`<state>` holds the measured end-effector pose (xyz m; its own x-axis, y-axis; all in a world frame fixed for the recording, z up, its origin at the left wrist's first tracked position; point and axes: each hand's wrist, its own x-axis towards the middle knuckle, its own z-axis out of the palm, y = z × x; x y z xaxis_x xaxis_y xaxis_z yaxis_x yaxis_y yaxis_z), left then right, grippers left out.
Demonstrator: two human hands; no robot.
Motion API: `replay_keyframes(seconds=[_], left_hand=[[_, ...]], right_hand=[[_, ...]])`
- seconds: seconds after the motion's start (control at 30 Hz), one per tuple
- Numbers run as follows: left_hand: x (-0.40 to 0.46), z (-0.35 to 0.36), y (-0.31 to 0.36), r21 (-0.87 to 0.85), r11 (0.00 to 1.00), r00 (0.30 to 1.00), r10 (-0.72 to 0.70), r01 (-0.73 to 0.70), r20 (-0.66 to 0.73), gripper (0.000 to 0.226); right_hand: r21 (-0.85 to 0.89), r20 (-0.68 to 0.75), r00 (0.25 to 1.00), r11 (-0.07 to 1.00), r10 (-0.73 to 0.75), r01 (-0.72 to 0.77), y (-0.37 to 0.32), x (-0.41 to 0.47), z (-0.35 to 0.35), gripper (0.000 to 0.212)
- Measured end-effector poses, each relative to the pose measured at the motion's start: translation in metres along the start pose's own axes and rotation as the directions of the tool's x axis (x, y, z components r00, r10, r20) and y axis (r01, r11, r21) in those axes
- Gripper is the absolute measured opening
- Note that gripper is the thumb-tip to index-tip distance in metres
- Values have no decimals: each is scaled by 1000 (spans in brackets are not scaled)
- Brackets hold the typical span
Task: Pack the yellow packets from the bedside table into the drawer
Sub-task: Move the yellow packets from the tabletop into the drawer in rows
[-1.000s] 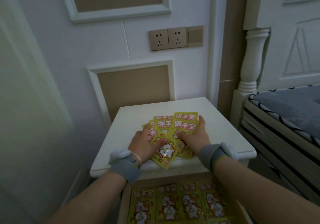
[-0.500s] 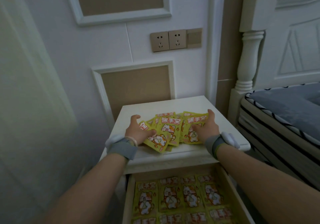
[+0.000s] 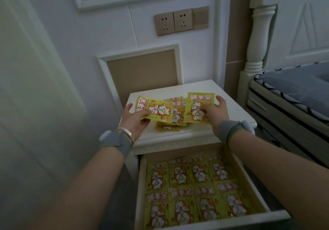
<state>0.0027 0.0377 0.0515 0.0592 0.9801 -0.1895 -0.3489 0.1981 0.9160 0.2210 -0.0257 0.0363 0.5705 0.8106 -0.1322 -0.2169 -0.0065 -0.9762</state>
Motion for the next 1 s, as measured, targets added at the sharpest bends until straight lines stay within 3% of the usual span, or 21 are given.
replay_keyframes(seconds=[0.13, 0.3, 0.4, 0.57, 0.63, 0.73, 0.87, 1.0], left_hand=[[-20, -5, -17, -99, 995, 1000, -7, 7, -3, 82], [-39, 2, -46, 33, 999, 995, 33, -36, 98, 55], [-46, 13, -54, 265, 963, 982, -4, -47, 189, 26], [-49, 24, -90, 421, 906, 919, -200, 41, 340, 27], [-48, 24, -110, 538, 841, 886, -293, 59, 360, 28], [-46, 25, -136, 777, 629, 831, -419, -25, 365, 26], [-44, 27, -158, 906, 384, 815, -459, -176, 353, 28], [-49, 25, -179, 921, 377, 808, -510, -99, 295, 60]], right_hand=[[-21, 47, 999, 1000, 13, -12, 6, -13, -8, 66], [-196, 106, 994, 980, 37, -16, 12, -24, -38, 21], [-276, 124, 979, 953, 163, -123, 8, -12, -57, 19], [-590, 195, 888, 773, 416, -232, 6, 1, -85, 29], [-687, 198, 844, 685, 498, -243, 13, 1, -87, 34], [-782, 182, 808, 580, 561, -227, 23, -2, -87, 39], [-799, 188, 826, 572, 531, -186, 31, -4, -83, 40], [-809, 186, 844, 566, 503, -159, 38, -4, -83, 40]])
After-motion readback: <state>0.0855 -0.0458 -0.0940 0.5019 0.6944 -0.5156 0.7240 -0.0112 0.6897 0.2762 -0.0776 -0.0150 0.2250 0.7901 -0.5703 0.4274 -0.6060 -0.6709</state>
